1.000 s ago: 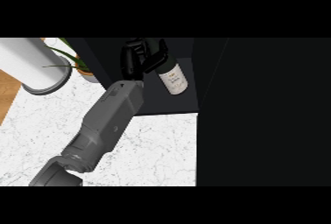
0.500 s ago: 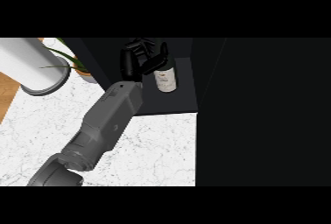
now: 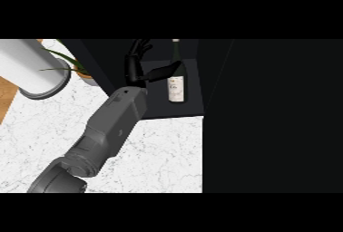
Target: Pick up the wine, place it into the cabinet and close the cabinet
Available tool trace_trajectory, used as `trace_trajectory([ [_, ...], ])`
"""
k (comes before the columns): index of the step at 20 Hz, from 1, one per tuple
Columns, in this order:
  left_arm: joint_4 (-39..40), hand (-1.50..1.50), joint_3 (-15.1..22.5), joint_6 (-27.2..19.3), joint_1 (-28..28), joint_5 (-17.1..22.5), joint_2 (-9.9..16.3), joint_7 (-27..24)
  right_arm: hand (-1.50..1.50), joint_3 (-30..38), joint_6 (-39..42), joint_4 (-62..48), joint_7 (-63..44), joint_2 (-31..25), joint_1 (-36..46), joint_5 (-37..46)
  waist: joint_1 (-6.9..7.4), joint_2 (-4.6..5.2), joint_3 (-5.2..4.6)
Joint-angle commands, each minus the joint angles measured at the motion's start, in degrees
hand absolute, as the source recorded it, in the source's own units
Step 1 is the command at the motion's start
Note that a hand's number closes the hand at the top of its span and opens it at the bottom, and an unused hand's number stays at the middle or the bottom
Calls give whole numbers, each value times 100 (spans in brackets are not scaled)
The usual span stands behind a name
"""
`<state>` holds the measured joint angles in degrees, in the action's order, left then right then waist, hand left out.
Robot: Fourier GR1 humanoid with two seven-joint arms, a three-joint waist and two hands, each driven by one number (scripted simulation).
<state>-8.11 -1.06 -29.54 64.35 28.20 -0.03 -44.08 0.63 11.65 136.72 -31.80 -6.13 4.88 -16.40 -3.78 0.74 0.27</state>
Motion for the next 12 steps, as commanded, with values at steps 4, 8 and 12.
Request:
trace_trajectory([
  [4, 309, -150, 22, -102, -244, -165, 166, -177, -150, -381, -66, 432, -94, 181, -296, 53, -20, 61, -35],
  [8, 282, -150, -103, -207, -317, -102, 52, -287, -150, -65, -13, 172, 45, 27, 10, -84, 18, 65, -34],
  [12, 188, -150, -211, 52, -496, -43, 207, -588, -150, -388, -305, 322, -253, 147, 314, 137, 10, 81, -45],
])
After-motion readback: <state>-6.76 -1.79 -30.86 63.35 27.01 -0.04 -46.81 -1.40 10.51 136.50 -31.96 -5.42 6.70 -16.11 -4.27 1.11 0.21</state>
